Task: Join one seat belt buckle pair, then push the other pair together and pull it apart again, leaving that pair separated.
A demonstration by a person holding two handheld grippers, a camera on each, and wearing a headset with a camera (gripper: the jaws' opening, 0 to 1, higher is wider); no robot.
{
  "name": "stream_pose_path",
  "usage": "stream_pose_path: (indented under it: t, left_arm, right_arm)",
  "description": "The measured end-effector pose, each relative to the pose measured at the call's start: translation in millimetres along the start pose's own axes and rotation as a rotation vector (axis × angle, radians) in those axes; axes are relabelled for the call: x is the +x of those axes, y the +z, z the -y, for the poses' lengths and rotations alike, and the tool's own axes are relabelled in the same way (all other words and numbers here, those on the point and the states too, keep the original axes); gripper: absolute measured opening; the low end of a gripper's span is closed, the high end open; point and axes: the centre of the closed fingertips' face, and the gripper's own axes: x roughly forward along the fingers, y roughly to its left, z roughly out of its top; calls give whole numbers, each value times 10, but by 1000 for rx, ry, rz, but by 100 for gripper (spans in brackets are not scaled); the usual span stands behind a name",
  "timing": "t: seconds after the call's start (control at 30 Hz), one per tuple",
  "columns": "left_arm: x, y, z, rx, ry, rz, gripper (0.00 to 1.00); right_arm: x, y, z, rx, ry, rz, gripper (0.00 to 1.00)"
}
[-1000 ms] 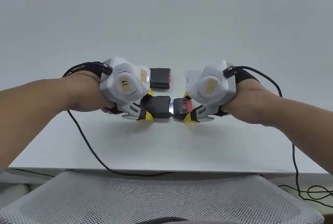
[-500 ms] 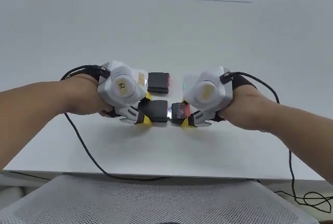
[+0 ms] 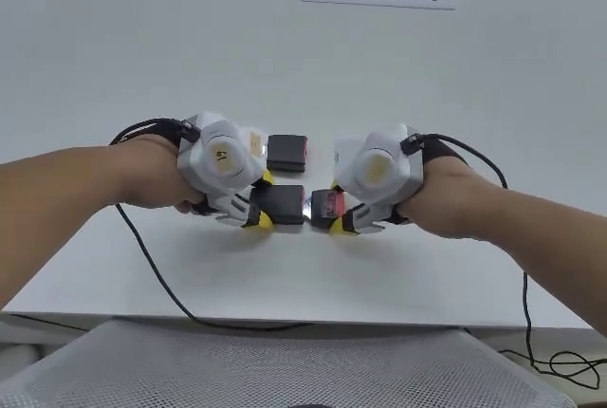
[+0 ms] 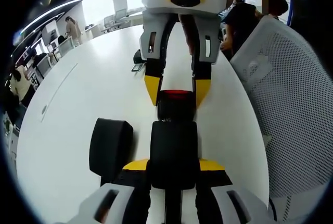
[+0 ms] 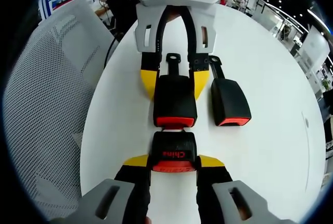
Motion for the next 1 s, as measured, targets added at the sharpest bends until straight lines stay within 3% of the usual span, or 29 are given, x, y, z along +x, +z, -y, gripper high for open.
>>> stream_pose_path:
  t: [0.77, 1.0]
  left_arm:
    - [10, -5, -1, 10, 10, -37, 34]
    - [2, -29, -17, 6, 21, -54, 35]
  right_arm:
    - [-1, -40, -11, 28, -9, -18, 31]
    - [6, -30, -4, 20, -39, -32, 33]
